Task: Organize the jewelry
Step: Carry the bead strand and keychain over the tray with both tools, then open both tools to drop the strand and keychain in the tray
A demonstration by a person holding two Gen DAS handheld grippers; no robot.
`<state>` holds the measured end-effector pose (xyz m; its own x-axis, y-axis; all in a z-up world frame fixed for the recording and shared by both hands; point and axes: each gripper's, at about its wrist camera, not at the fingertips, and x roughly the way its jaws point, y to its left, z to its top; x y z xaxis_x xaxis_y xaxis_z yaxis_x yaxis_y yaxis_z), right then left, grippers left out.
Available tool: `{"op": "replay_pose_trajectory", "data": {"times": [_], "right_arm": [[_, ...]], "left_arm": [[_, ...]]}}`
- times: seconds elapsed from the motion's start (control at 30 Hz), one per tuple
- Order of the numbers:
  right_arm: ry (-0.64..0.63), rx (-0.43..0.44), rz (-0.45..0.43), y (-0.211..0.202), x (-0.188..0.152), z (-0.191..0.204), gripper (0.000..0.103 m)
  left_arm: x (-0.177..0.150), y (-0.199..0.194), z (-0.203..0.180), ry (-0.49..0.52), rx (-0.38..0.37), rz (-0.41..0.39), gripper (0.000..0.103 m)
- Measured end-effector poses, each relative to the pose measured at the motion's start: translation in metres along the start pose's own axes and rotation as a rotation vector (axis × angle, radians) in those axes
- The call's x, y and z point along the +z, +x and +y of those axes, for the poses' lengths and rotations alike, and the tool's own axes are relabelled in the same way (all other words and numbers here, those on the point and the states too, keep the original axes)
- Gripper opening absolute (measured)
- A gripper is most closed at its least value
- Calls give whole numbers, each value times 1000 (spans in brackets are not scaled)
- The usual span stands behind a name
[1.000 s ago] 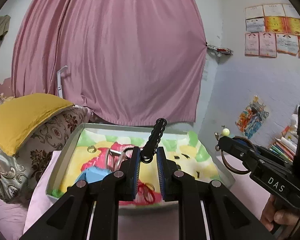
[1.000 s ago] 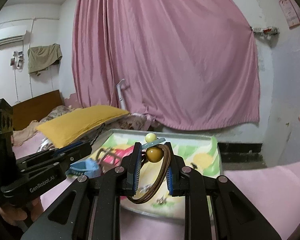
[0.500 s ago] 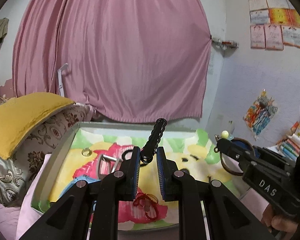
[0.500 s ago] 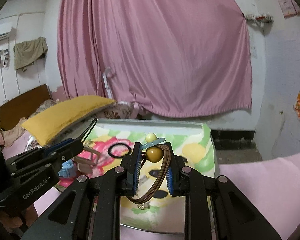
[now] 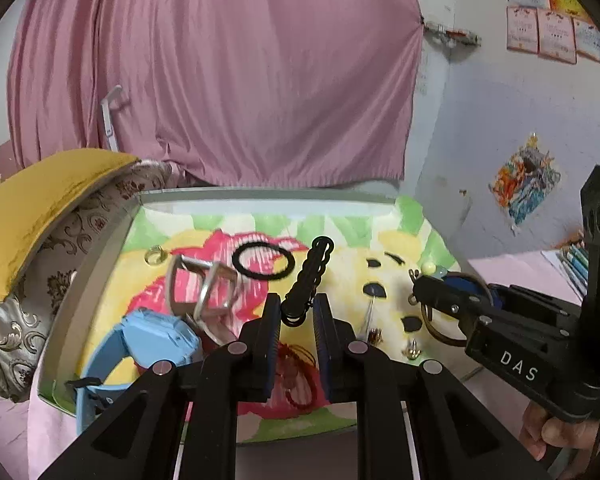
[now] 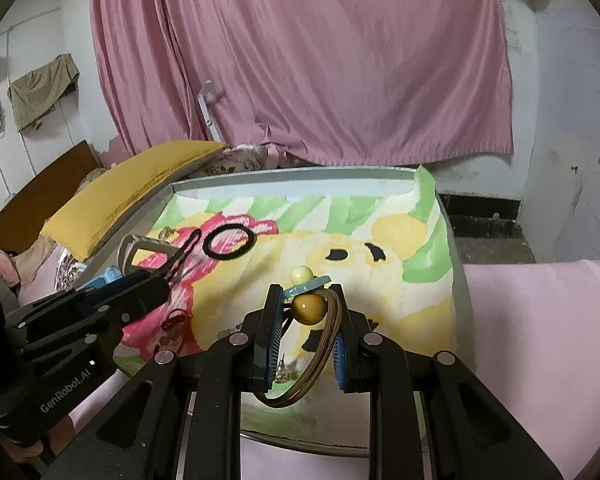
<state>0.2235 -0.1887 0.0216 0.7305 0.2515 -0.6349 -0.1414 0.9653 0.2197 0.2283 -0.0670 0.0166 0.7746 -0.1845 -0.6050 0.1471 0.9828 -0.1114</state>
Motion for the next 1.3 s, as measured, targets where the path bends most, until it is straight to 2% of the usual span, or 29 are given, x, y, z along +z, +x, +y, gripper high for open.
{"op": "replay_pose_trajectory", "data": {"times": [0.27,0.53,0.67,0.73,0.9,0.97,1.0,1.07,1.2,1.27,1.3], "right_arm": [[8,3,32,10,-3,-1,19],[19,5,43,13,-2,-3,20],[19,4,42,10,-4,-5,24],[17,-1,25,5,-4,-5,32],[19,-15,-29,-8,-3,-7,32],[14,-25,-56,-15,-3,-7,32],[11,-30,-71,-19,-3,-6,34],[5,-41,-110,-28,-4,-4,42],[-15,-71,-184,-49,-6,1,49],[-17,-77,-217,-60,-8,2,59],[-18,-78,-236,-66,-9,3,61]], "left_arm": [[-6,15,-2,14,-24,95,16],[-9,24,0,2,-33,148,16],[-9,21,0,-7,-48,142,16],[-8,18,0,-8,-44,130,16],[-7,9,4,-26,-40,106,17],[-6,4,6,-38,-35,91,28],[-6,0,7,-45,-36,77,30],[-5,-9,9,-54,-35,44,38],[-3,-26,11,-58,-17,-11,44],[-4,-39,14,-68,-4,-53,58],[-5,-45,16,-75,2,-73,60]]}}
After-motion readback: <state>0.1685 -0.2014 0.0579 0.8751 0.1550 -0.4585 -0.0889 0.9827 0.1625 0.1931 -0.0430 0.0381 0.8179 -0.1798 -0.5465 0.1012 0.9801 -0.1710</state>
